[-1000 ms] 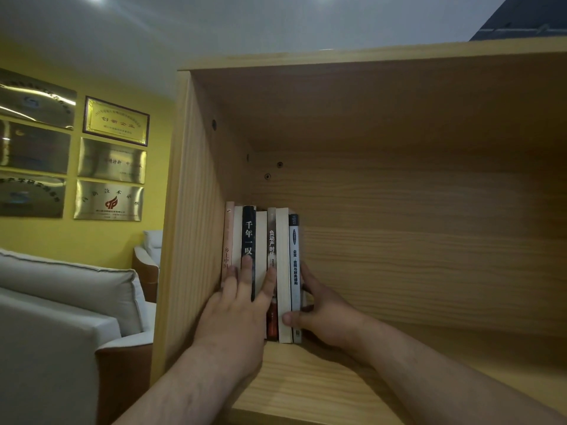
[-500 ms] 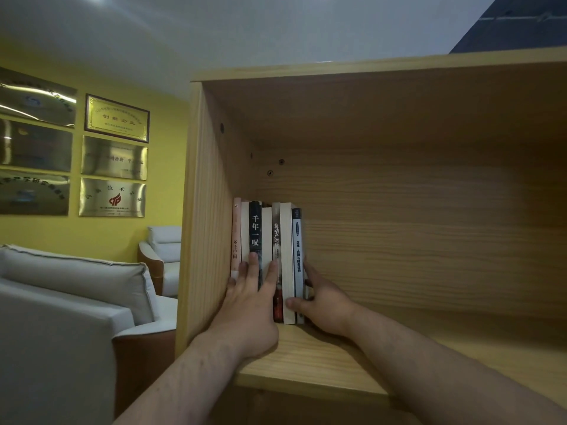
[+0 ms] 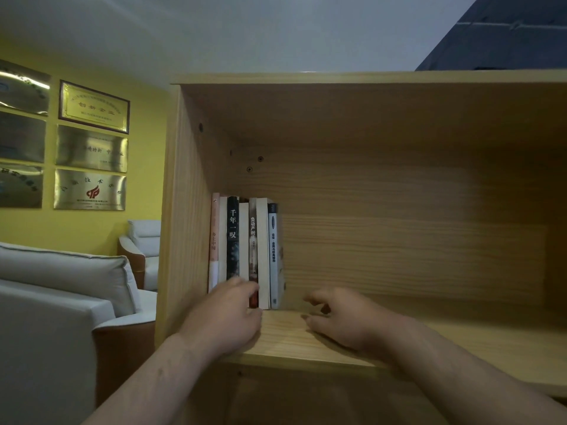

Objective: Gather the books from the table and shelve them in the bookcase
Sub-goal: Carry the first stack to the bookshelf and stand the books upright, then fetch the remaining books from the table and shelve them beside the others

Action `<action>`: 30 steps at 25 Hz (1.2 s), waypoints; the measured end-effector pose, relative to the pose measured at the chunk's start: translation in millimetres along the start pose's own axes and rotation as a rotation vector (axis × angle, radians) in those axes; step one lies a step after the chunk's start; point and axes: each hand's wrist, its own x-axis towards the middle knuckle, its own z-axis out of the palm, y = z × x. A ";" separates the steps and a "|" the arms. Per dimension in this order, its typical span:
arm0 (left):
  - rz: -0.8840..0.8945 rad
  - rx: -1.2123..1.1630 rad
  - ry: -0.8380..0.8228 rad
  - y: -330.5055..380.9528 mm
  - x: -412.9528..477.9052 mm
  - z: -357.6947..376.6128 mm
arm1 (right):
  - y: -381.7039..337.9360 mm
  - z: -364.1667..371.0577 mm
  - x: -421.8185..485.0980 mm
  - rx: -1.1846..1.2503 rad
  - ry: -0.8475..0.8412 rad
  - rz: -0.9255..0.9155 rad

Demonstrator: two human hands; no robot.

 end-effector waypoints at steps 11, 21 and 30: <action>0.027 -0.228 -0.052 51.6 -146.0 31.4 | 46.0 58.0 -198.6 0.114 0.294 -0.059; -0.341 -0.339 -0.619 33.0 -235.8 132.0 | 65.5 157.2 -261.9 0.323 -0.393 0.145; -0.685 -0.396 -1.078 66.9 -320.2 7.5 | -5.6 112.8 -331.4 0.486 -0.775 0.490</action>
